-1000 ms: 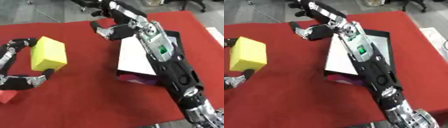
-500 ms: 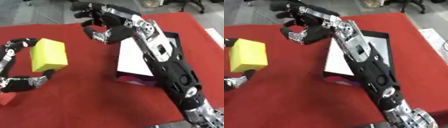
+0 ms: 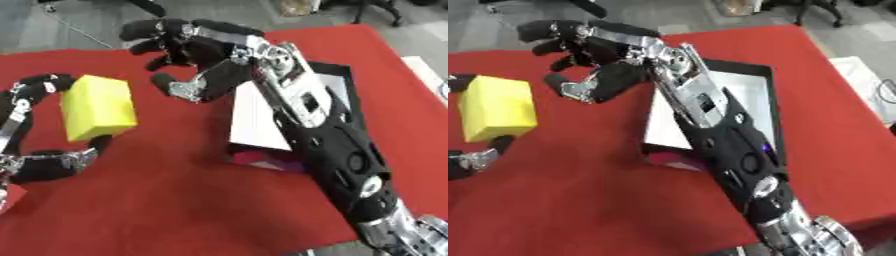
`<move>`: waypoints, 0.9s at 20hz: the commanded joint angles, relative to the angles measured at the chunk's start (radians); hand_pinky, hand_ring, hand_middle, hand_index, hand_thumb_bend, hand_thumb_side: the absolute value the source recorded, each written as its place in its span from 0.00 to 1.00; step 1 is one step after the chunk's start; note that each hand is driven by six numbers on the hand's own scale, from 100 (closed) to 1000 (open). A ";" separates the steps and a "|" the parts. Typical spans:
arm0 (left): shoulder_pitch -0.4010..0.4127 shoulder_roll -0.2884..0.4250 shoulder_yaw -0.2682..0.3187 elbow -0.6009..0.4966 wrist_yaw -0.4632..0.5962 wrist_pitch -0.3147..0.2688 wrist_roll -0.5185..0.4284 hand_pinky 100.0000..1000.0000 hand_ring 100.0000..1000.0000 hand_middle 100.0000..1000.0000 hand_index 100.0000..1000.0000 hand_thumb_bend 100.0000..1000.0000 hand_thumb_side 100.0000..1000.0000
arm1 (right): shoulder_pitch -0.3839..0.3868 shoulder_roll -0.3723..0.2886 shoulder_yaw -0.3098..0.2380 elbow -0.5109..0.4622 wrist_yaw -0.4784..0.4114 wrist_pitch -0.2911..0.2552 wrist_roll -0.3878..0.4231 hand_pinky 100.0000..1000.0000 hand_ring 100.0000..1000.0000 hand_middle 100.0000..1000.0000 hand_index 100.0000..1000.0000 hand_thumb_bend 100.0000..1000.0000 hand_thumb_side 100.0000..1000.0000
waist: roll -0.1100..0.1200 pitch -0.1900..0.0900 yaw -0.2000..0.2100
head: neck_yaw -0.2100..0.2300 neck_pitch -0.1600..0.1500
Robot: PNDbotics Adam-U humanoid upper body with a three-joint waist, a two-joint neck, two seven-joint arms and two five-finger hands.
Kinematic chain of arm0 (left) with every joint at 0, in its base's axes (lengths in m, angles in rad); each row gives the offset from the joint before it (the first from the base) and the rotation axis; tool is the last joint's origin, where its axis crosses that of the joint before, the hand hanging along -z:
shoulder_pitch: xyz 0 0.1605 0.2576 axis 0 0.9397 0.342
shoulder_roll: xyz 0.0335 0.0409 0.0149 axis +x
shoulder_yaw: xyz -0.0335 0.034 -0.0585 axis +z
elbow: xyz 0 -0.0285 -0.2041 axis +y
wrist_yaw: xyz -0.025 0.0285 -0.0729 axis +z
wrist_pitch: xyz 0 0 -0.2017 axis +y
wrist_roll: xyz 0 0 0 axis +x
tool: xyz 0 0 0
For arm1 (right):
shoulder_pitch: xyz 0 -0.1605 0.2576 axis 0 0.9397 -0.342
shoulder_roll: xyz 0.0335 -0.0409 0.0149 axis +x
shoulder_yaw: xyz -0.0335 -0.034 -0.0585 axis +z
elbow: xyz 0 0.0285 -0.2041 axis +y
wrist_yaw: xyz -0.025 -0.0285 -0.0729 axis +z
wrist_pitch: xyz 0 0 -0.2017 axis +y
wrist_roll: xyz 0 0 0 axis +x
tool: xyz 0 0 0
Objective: Pick up the objects with one hand, pass them to the other hand, and then place them into the box on the other side of the table.
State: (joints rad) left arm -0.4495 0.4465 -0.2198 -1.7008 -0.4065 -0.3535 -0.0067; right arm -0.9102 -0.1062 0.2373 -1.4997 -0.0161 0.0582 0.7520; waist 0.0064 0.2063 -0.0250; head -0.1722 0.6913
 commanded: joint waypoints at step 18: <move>-0.047 -0.020 0.018 0.048 -0.023 0.015 0.031 0.89 0.63 0.43 0.45 0.00 0.00 | -0.019 0.019 0.003 0.008 0.081 -0.078 0.091 0.93 1.00 1.00 1.00 0.09 0.00 | -0.006 0.010 0.002 | 0.013 -0.040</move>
State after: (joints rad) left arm -0.4773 0.4196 -0.2136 -1.6446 -0.4321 -0.3425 0.0226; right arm -0.9141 -0.0844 0.2457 -1.4736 0.0614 -0.0093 0.8362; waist 0.0041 0.2161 -0.0241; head -0.1610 0.6649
